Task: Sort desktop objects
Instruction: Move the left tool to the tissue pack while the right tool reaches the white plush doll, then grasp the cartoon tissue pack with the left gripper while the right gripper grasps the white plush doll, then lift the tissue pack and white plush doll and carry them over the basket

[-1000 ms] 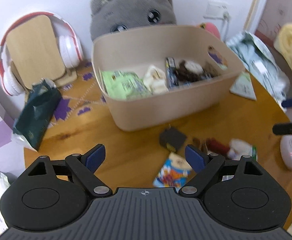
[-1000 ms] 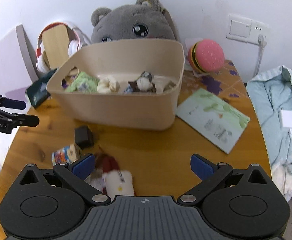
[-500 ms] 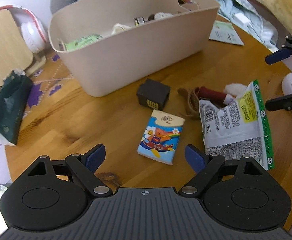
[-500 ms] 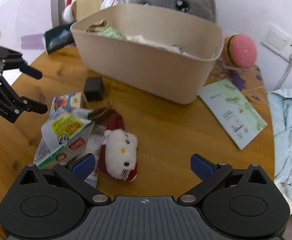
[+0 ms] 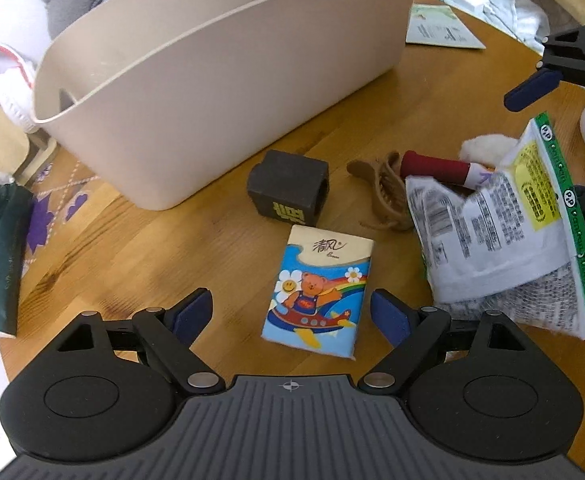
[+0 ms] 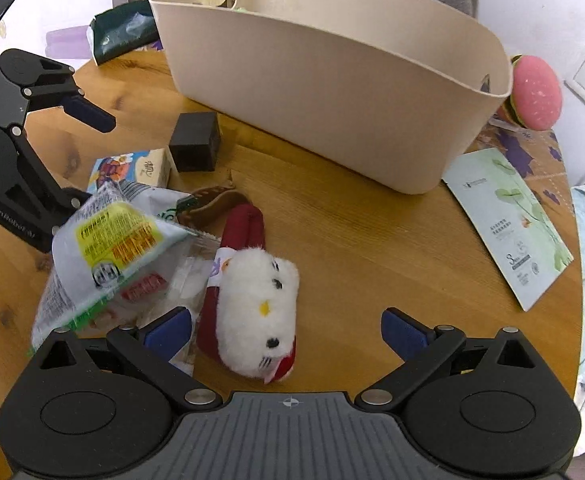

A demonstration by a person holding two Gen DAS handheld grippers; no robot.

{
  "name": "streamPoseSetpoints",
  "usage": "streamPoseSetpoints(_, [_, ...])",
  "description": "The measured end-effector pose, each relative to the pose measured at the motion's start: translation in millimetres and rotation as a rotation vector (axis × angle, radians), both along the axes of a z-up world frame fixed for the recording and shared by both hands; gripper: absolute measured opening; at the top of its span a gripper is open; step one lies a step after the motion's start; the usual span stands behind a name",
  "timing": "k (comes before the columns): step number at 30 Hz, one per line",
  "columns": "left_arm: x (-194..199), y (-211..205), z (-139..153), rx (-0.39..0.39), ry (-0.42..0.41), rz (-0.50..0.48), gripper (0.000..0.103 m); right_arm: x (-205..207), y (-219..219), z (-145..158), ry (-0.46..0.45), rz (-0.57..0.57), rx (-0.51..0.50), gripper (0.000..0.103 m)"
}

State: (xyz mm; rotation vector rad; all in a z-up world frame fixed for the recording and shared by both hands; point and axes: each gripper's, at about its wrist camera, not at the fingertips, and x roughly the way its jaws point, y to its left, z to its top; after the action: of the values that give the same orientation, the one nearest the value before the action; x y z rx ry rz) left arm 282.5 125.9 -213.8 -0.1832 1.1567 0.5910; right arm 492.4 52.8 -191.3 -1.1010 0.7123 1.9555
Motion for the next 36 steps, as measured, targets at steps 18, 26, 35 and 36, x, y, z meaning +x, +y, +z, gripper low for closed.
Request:
streamPoseSetpoints(18, [4,5,1,-0.114,-0.073,0.003,0.048,5,6,-12,0.024,0.002,-0.058,0.048])
streamPoseSetpoints(26, [3,-5,0,-0.124,-0.059,-0.011,0.047,10,0,-12,0.024,-0.010,-0.051,0.045])
streamPoseSetpoints(35, [-9,-17,13,-0.082,-0.074,0.015,0.047,24,-10,-9,0.053,-0.073,-0.059,0.044])
streamPoseSetpoints(36, [-11,-19,17,-0.074,-0.084,0.018,0.047,26,-12,-8,0.063,-0.082,-0.062,0.044])
